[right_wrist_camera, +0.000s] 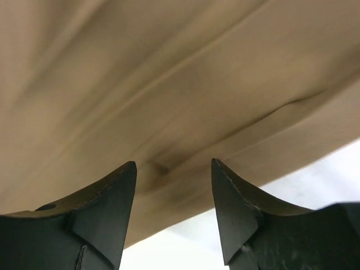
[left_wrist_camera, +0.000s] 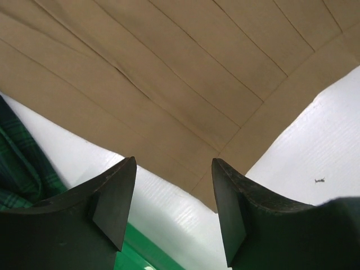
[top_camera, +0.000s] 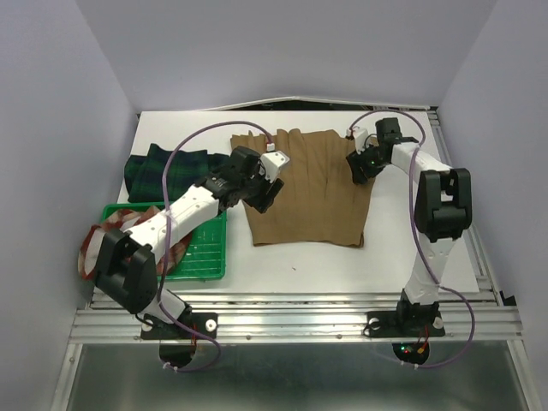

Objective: Fold and stack the skirts
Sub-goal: Flatten the skirt out

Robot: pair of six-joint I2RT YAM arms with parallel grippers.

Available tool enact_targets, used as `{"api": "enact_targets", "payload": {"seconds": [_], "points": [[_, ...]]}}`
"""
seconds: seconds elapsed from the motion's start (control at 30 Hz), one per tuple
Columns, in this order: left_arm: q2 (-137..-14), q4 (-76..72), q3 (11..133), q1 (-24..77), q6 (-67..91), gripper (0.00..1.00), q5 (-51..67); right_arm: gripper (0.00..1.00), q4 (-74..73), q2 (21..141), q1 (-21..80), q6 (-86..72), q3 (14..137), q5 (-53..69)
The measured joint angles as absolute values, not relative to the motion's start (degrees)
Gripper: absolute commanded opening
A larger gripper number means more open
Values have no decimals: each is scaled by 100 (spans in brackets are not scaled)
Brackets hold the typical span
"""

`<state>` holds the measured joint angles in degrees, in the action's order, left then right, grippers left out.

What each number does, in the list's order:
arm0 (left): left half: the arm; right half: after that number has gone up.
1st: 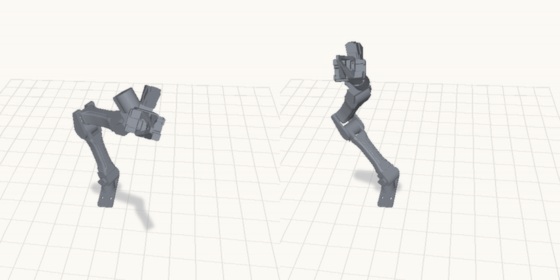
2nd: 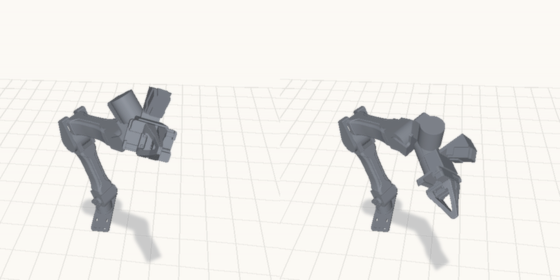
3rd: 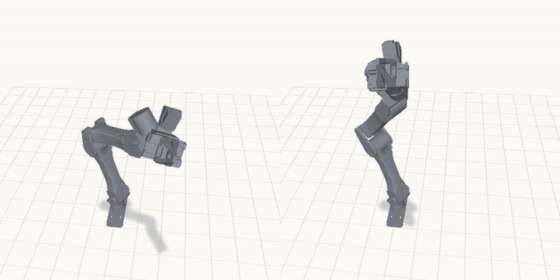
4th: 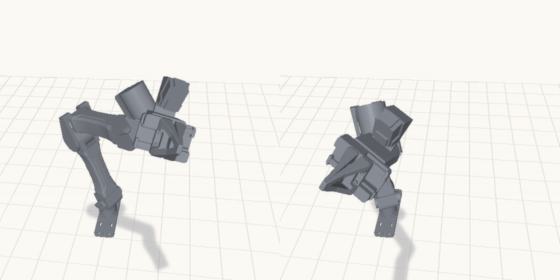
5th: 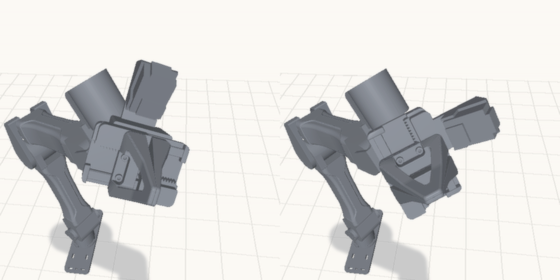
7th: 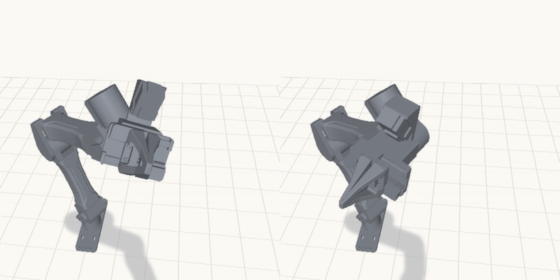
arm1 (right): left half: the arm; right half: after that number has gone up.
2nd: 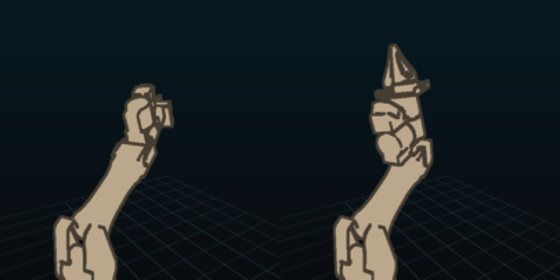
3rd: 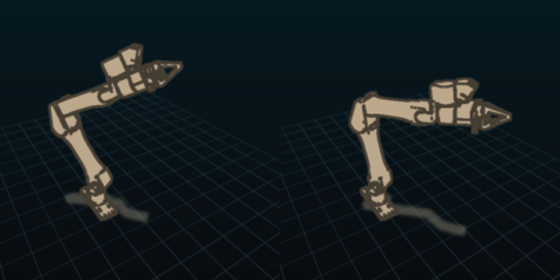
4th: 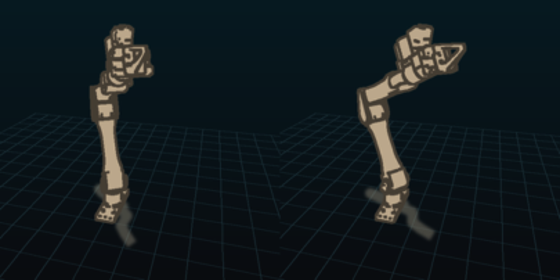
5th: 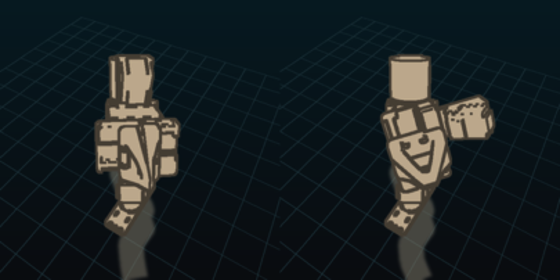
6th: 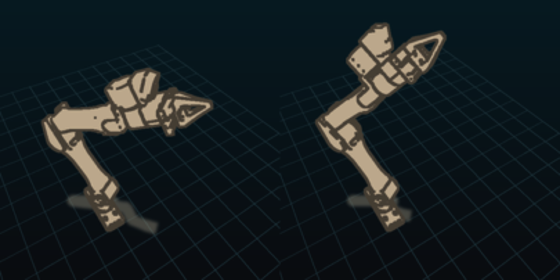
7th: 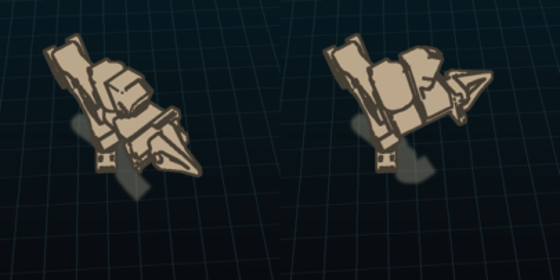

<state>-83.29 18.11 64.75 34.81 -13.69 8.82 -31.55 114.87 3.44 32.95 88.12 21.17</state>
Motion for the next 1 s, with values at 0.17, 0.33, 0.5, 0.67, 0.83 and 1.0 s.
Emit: {"api": "enact_targets", "payload": {"seconds": [0.17, 0.33, 0.5, 0.67, 0.83, 1.0], "points": [[-8663, 1772, 6606, 3210, -1146, 68, 969, 50, -3258, 11869, 375, 3500, 8689, 1610], [-8715, 1905, 6720, 2777, -1107, 68, 991, 50, -3030, 11201, 495, 3868, 7655, 1138], [-8702, 2058, 6788, 2508, -1219, 68, 875, 53, -3457, 9944, 1302, 4036, 6176, 550], [-8768, 2401, 7087, 2502, -1372, 68, 792, 63, -5120, 9664, 2480, 3942, 6106, 1264], [-9083, 2600, 7719, 2502, -1514, 68, 899, 65, -6608, 9867, 2799, 3448, 8221, 2974], [-9043, 2816, 7743, 2508, -1675, 66, 952, 62, -6082, 9463, 2512, 3120, 9209, 3061]]}}
